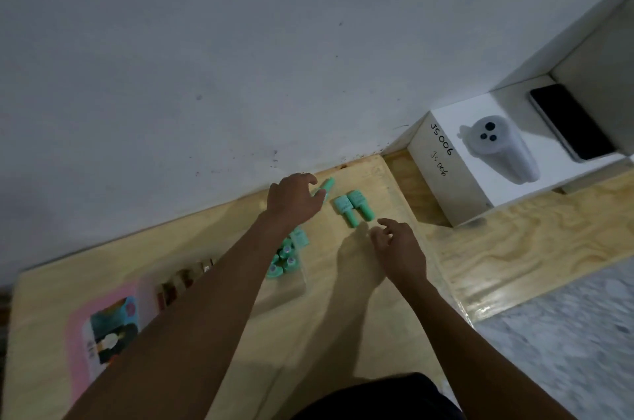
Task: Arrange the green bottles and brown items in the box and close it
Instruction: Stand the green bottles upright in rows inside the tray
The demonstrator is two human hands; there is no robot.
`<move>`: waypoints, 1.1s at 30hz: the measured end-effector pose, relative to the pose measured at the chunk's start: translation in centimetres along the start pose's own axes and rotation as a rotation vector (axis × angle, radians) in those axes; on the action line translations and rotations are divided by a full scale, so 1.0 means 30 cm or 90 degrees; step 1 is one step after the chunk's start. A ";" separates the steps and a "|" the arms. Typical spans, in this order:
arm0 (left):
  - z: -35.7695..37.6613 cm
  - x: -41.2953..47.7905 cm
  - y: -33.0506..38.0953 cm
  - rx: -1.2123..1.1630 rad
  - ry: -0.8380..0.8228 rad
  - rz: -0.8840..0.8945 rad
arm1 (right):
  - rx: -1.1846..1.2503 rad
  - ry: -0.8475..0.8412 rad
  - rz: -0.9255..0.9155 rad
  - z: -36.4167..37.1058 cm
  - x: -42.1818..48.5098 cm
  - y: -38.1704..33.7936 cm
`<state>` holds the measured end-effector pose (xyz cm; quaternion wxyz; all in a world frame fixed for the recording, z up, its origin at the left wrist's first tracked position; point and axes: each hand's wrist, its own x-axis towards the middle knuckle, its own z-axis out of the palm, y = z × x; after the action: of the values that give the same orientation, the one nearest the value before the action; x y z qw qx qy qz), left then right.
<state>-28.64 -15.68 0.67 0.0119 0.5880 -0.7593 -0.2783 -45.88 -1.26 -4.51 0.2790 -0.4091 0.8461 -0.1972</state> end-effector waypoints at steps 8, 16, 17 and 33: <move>0.153 0.140 0.047 0.110 -0.048 -0.056 | -0.074 -0.052 -0.017 0.004 0.166 -0.030; 0.174 0.179 0.037 0.019 -0.025 -0.102 | -0.098 -0.053 -0.018 0.014 0.203 -0.034; 0.171 0.177 0.029 -0.029 -0.028 -0.104 | -0.070 -0.046 -0.005 0.011 0.203 -0.036; -0.075 -0.246 -0.081 -0.442 0.187 -0.024 | 0.272 -0.077 -0.246 -0.138 -0.024 -0.245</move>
<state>-23.44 -10.34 3.78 0.3142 0.5967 -0.5987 -0.4323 -43.85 -4.57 3.02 0.3662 -0.5058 0.6737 -0.3954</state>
